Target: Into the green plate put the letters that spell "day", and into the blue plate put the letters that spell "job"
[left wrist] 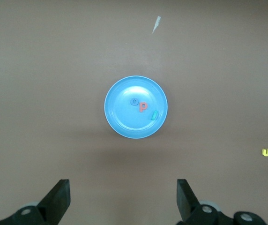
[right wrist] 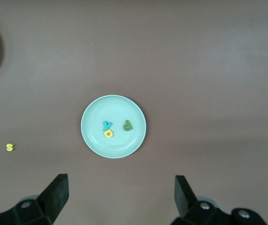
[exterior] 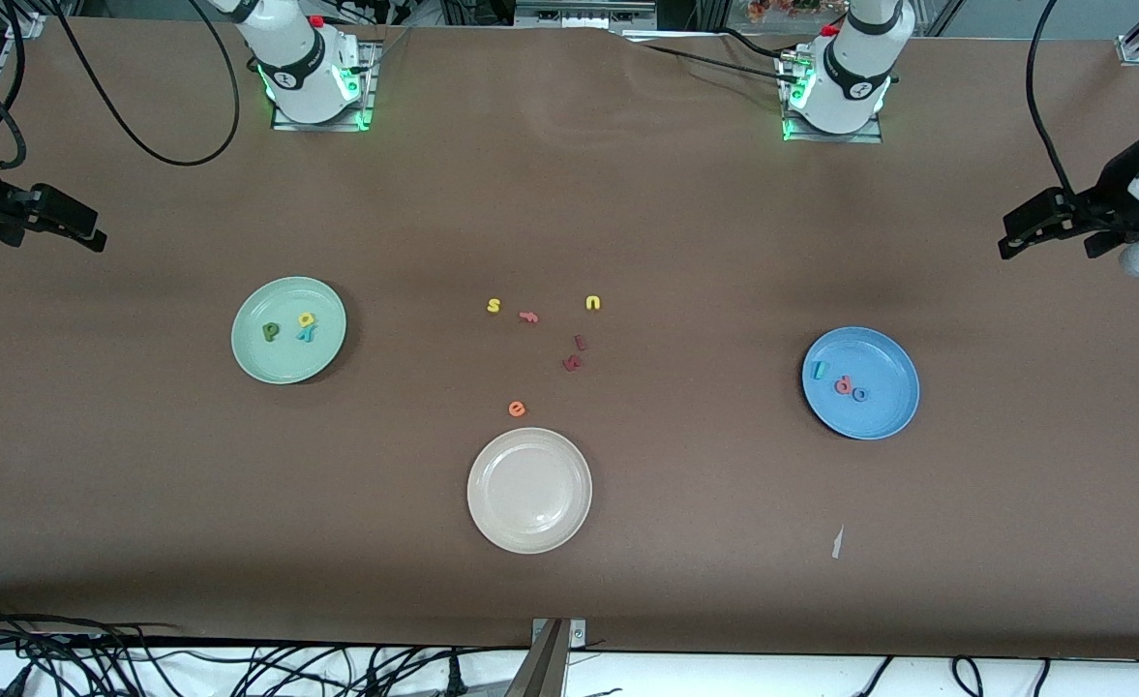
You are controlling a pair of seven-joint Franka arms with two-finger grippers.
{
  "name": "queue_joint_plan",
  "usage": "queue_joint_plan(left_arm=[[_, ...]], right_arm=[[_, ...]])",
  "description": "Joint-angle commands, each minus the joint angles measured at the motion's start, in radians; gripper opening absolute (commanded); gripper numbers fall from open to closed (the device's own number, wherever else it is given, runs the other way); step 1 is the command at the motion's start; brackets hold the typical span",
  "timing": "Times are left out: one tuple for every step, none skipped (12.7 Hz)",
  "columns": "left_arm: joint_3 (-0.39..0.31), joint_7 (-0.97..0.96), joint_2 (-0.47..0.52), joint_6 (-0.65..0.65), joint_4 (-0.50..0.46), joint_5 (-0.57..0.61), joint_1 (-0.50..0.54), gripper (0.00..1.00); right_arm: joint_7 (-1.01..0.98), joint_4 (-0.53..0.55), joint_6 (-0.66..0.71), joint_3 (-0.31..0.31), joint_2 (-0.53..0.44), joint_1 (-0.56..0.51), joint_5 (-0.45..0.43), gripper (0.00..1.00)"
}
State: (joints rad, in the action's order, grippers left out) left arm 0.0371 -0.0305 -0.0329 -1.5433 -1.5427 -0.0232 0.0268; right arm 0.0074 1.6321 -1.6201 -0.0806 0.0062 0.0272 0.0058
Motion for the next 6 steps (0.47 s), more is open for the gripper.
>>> queue_joint_plan(left_arm=[[-0.013, 0.101, 0.042, -0.001, -0.022, -0.026, -0.001, 1.0], [-0.011, 0.106, 0.042, 0.0, -0.019, -0.026, 0.004, 1.0], [-0.007, 0.104, 0.047, 0.003, -0.019, -0.026, 0.015, 1.0], [-0.005, 0.104, 0.047, 0.006, -0.016, -0.026, 0.015, 1.0], [-0.005, 0.103, 0.047, 0.011, -0.008, -0.026, 0.019, 1.0], [0.004, 0.103, 0.047, 0.015, -0.004, -0.026, 0.031, 1.0]], right_arm=[[0.0, -0.014, 0.017, 0.005, -0.005, -0.007, 0.0, 1.0], [-0.001, -0.014, 0.017, 0.005, -0.005, -0.007, 0.0, 1.0], [-0.001, -0.014, 0.017, 0.007, -0.005, -0.006, 0.0, 1.0], [-0.004, -0.012, 0.017, 0.004, -0.005, -0.007, 0.0, 1.0], [-0.009, -0.014, 0.017, 0.002, -0.005, -0.007, 0.002, 1.0], [-0.009, -0.014, 0.017, 0.005, -0.005, -0.006, 0.0, 1.0]])
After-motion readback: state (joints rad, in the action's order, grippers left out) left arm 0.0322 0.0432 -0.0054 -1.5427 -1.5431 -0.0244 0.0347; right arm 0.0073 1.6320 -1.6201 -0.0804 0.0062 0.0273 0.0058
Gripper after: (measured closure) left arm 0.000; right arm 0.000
